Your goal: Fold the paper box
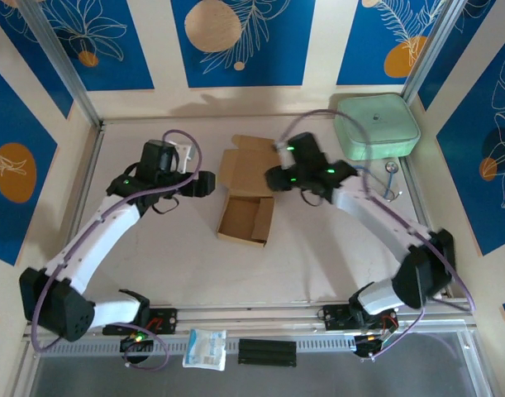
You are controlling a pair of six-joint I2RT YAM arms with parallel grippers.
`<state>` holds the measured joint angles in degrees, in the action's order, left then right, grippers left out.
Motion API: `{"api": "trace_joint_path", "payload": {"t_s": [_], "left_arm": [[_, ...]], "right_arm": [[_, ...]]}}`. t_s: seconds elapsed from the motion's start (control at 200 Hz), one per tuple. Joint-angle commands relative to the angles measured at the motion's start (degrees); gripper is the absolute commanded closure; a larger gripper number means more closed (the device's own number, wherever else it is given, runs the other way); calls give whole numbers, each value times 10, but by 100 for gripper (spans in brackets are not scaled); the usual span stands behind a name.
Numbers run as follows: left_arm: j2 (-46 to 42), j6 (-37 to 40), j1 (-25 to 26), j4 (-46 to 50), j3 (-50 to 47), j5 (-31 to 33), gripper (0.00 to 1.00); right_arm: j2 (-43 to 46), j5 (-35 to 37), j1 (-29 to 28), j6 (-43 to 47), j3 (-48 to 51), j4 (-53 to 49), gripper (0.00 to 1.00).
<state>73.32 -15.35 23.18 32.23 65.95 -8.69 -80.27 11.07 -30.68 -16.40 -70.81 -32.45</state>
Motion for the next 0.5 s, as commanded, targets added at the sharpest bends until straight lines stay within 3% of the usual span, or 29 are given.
{"api": "trace_joint_path", "payload": {"t_s": [0.0,0.16,0.265,0.495], "left_arm": [[27,8,7,6,6,-76,11],[53,17,16,-6,-4,-152,12],[49,21,22,-5,-19,-145,11],[35,15,23,-16,-46,-125,8]], "right_arm": [[10,-139,-5,-283,81,-62,43],[-22,-140,-3,-320,115,-34,37],[-66,-164,-10,-329,111,6,37],[-151,-89,-55,-316,74,19,40]]}}
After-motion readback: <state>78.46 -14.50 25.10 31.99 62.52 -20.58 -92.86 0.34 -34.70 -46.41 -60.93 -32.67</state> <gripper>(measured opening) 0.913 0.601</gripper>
